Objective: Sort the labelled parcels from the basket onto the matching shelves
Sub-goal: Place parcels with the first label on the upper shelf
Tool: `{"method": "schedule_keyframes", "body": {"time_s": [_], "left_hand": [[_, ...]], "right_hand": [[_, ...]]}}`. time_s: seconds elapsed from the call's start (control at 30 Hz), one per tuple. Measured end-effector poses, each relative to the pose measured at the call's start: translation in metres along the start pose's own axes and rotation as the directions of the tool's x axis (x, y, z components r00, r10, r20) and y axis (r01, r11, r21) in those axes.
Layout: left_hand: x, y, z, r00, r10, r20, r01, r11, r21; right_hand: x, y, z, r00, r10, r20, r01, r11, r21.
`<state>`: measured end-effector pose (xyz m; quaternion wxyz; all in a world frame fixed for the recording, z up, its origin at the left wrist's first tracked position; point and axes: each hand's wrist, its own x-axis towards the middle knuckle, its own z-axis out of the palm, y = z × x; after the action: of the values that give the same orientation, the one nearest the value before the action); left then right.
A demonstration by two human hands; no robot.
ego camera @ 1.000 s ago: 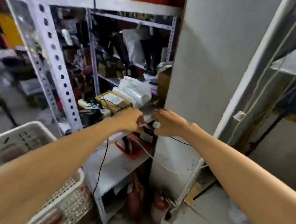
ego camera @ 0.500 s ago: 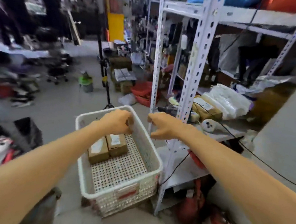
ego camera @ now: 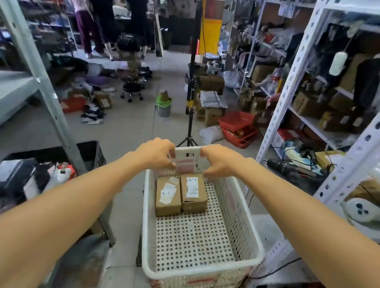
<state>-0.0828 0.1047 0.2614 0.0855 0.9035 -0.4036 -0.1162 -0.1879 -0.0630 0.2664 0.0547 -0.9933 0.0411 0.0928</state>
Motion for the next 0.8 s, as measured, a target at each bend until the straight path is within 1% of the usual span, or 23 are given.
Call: {"method": "schedule_keyframes", "body": {"time_s": [0.13, 0.23, 0.33, 0.5, 0.6, 0.7, 0.8], "left_hand": [[0.054, -0.013, 0.011, 0.999, -0.037, -0.003, 0.037, 0.999, -0.035], [0.094, -0.019, 0.024, 0.998, -0.052, -0.024, 0.051, 0.998, -0.04], [0.134, -0.027, 0.044, 0.996, -0.084, -0.033, 0.081, 0.994, -0.077], [0.18, -0.046, 0.09, 0.988, -0.127, 0.087, 0.137, 0.983, -0.121], [0.21, -0.061, 0.121, 0.976, -0.141, 0.164, 0.162, 0.979, -0.122], [0.244, -0.077, 0.152, 0.967, -0.132, 0.219, 0.157, 0.983, -0.1], [0.282, -0.091, 0.182, 0.962, -0.103, 0.253, 0.131, 0.987, -0.097]], "right_hand": [[0.057, 0.034, 0.012, 0.999, -0.047, -0.005, 0.047, 0.999, -0.005], [0.103, 0.056, 0.03, 0.996, -0.085, 0.023, 0.086, 0.995, -0.057], [0.15, 0.08, 0.054, 0.994, -0.098, 0.053, 0.101, 0.994, -0.049], [0.198, 0.109, 0.094, 0.988, -0.096, 0.123, 0.091, 0.995, 0.046], [0.222, 0.129, 0.131, 0.977, -0.083, 0.194, 0.077, 0.996, 0.039], [0.242, 0.15, 0.171, 0.968, -0.027, 0.251, 0.017, 0.999, 0.044], [0.261, 0.17, 0.204, 0.972, 0.051, 0.229, -0.073, 0.993, 0.088]]}}
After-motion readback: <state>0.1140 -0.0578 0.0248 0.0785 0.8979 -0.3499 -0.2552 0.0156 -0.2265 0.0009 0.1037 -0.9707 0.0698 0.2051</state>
